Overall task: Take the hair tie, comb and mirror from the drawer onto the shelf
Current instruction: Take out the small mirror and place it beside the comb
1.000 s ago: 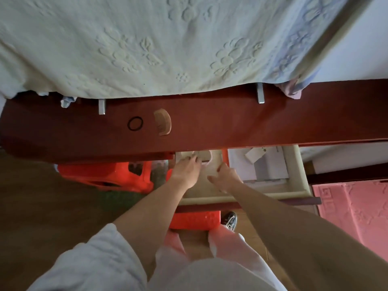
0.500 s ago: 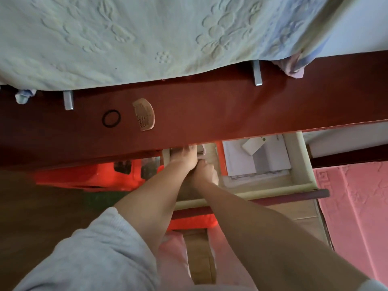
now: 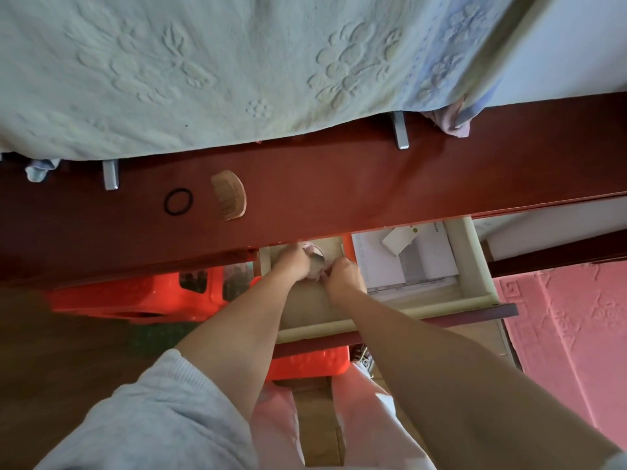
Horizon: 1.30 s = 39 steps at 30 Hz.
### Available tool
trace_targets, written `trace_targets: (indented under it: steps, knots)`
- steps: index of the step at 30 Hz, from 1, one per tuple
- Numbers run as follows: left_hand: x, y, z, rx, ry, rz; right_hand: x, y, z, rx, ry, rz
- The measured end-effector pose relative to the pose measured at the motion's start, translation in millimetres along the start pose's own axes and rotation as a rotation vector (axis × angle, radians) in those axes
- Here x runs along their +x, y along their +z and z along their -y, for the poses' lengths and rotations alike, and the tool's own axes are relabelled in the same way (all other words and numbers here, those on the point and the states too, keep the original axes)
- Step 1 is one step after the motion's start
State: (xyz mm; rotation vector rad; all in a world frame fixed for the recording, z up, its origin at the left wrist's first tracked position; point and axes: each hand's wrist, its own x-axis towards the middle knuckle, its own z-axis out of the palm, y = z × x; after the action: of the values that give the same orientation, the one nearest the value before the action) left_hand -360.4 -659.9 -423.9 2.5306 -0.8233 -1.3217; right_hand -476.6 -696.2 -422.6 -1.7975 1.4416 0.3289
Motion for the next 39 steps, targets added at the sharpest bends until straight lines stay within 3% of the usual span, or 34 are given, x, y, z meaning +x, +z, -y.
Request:
trace_targets:
  steps: [4, 6, 10, 16, 23, 29, 39]
  knots:
    - [-30, 3, 2, -0.302, -0.053, -0.001, -15, -32, -15, 0.025, -0.076, 0.028]
    - [-44, 3, 5, -0.381, 0.007, 0.049, -29, -52, -20, -0.005, -0.122, 0.056]
    - [-73, -16, -15, -0.296, 0.155, 0.055, -53, -93, -22, 0.036, -0.165, 0.016]
    - [-93, -69, -49, -0.197, 0.288, -0.098, -71, -134, 6, 0.027, -0.274, -0.075]
    - [-82, -117, -60, -0.265, 0.358, -0.168, -73, -150, 49, 0.048, -0.296, -0.19]
    - [-59, -128, -57, -0.392, 0.311, -0.236, -51, -147, 71, 0.011, -0.32, -0.255]
    - [-15, -122, -60, -0.561, 0.121, -0.413, 23, -151, 81, -0.085, -0.491, -0.192]
